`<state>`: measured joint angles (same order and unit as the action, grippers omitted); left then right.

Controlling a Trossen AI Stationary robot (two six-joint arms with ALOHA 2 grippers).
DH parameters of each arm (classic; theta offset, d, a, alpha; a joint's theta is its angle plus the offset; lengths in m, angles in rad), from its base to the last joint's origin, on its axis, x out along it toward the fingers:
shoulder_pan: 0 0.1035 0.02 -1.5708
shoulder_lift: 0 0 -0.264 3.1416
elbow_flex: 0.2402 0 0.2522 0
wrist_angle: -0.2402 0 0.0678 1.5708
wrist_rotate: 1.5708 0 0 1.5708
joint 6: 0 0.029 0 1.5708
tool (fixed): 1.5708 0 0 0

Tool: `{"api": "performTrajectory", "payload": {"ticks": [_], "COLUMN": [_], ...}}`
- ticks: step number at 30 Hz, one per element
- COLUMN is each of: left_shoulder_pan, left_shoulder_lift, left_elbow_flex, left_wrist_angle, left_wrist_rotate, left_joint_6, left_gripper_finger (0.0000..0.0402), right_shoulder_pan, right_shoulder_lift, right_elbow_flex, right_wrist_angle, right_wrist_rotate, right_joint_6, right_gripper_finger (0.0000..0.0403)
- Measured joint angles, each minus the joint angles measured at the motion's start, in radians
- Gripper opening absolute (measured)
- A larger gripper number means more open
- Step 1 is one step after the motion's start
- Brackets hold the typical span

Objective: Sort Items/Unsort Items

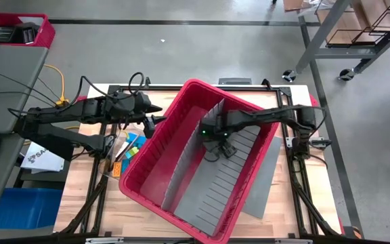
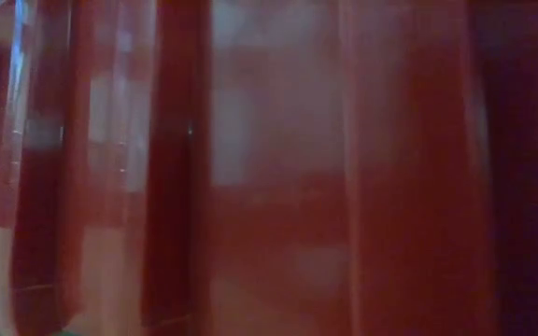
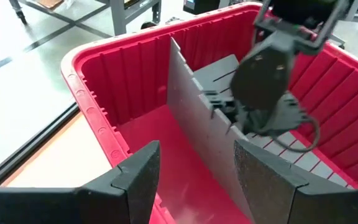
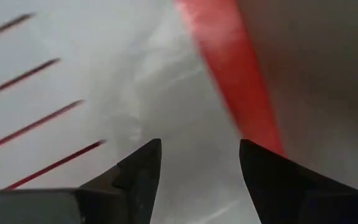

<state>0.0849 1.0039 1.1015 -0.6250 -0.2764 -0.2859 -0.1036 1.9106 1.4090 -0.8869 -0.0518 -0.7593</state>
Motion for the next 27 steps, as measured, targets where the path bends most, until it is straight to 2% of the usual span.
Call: {"api": "performTrajectory", "payload": {"ticks": [4, 9, 16, 24, 27], "left_shoulder_pan": [0.0, 0.0, 0.0, 0.0, 0.0], "left_shoulder_lift": [0.0, 0.0, 0.0, 0.0, 0.004], "left_elbow_flex": [0.0, 0.0, 0.0, 0.0, 0.0], "left_wrist_angle": [0.0, 0.0, 0.001, 0.0, 0.001], "left_wrist_rotate": [0.0, 0.0, 0.0, 0.0, 0.0], "left_joint_6": [-0.001, -0.016, -0.007, -0.008, -0.008], "left_gripper_finger": [0.02, 0.02, 0.02, 0.02, 0.02], "right_shoulder_pan": [-0.028, -0.063, -0.095, -0.113, -0.099], "right_shoulder_lift": [0.048, 0.053, 0.062, 0.133, 0.134], "right_elbow_flex": [0.0, 0.0, 0.0, 0.004, 0.004], "right_wrist_angle": [0.093, 0.099, 0.127, 0.155, 0.157], "right_wrist_rotate": [0.057, 0.022, 0.044, 0.013, 0.025], "right_joint_6": [-0.005, -0.024, -0.031, 0.129, 0.112], "right_gripper_finger": [0.0209, 0.0209, 0.0209, 0.0209, 0.0209]}}
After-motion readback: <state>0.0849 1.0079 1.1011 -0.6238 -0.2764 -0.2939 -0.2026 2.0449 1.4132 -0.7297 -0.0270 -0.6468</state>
